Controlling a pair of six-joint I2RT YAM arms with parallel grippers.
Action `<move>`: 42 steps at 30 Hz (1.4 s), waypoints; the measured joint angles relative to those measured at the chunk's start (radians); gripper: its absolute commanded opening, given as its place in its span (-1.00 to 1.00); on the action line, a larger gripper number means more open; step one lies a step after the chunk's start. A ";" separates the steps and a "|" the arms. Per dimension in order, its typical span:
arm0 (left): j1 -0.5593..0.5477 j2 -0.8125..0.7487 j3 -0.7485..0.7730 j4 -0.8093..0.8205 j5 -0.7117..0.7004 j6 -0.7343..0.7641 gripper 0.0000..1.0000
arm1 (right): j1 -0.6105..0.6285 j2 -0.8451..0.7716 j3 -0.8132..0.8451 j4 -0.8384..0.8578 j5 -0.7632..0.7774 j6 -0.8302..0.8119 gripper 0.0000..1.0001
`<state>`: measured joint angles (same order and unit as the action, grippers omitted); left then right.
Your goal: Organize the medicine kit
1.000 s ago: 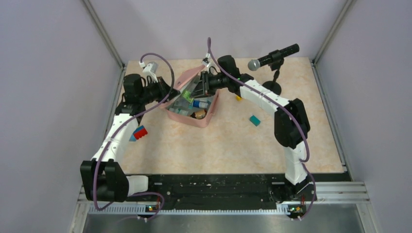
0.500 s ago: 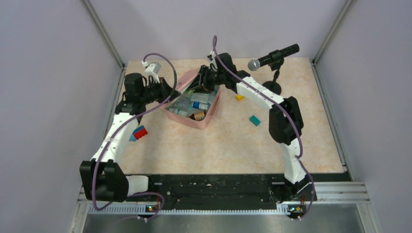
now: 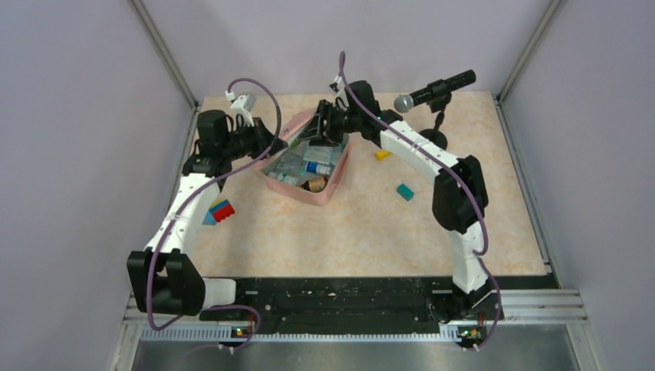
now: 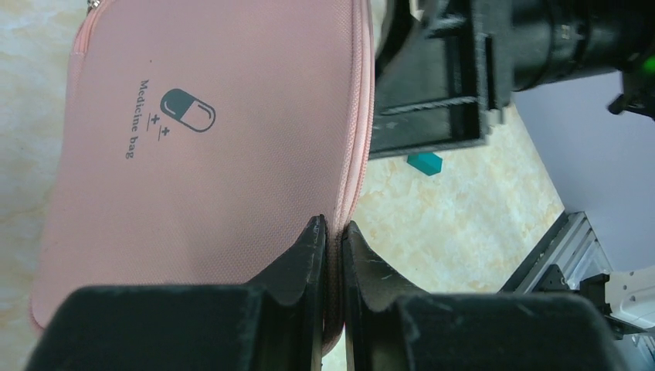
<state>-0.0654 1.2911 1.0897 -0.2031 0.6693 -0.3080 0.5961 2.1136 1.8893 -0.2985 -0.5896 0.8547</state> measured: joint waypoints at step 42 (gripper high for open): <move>0.208 0.073 0.047 0.166 0.064 -0.145 -1.00 | -0.036 -0.242 -0.461 -0.048 0.297 -0.521 0.29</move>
<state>0.1429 1.3640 1.1362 -0.0376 0.7334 -0.4526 0.5598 1.8717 1.4281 -0.3466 -0.2928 0.3340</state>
